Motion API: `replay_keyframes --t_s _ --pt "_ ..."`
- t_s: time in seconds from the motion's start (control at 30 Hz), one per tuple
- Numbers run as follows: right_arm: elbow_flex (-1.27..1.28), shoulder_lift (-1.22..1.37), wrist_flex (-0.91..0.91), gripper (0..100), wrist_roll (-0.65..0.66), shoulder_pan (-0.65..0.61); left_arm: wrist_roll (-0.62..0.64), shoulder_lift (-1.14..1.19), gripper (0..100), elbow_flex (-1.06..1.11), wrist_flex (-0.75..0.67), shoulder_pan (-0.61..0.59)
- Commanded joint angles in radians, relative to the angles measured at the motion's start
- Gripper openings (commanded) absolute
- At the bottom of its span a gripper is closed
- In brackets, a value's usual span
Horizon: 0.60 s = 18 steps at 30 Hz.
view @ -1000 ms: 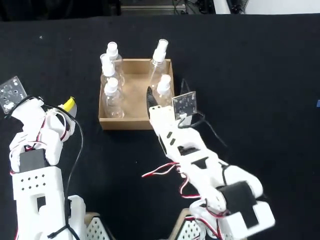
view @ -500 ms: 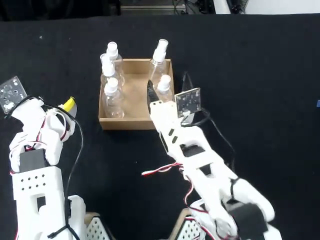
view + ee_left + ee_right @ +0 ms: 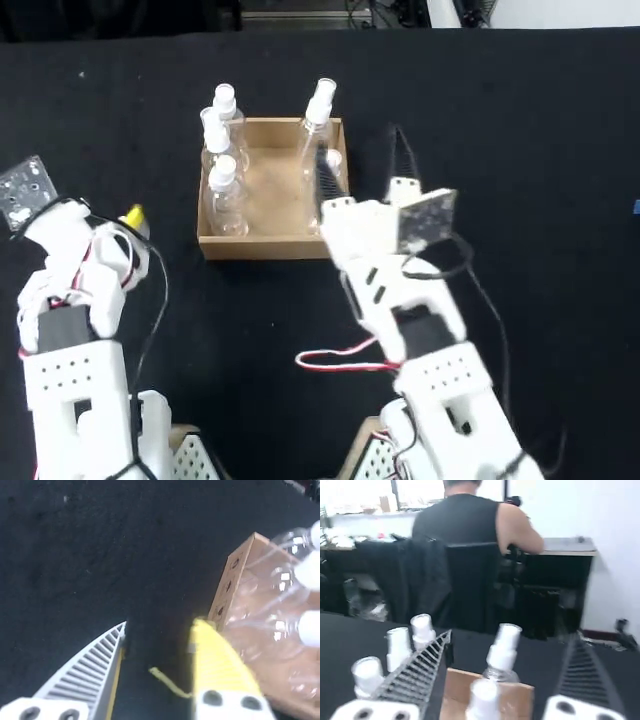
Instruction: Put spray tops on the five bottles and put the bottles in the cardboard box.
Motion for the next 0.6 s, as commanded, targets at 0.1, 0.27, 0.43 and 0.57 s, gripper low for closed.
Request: replay_keyframes --t_s 0.1,0.27,0.43,0.57 --pt "-0.170 -0.211 0.453 4.9 -0.005 0.221 -0.227 -0.203 3 0.058 0.035 0.001" --pt "-0.196 -0.283 0.666 1.5 0.049 0.408 -0.235 -0.396 3 0.110 0.219 -0.042" --pt "-0.147 -0.354 0.898 1.0 0.169 0.422 -0.293 -0.582 3 0.197 0.324 -0.027" --pt "-0.031 -0.443 1.062 1.0 0.192 0.422 -0.327 -0.687 3 0.335 0.330 -0.021"
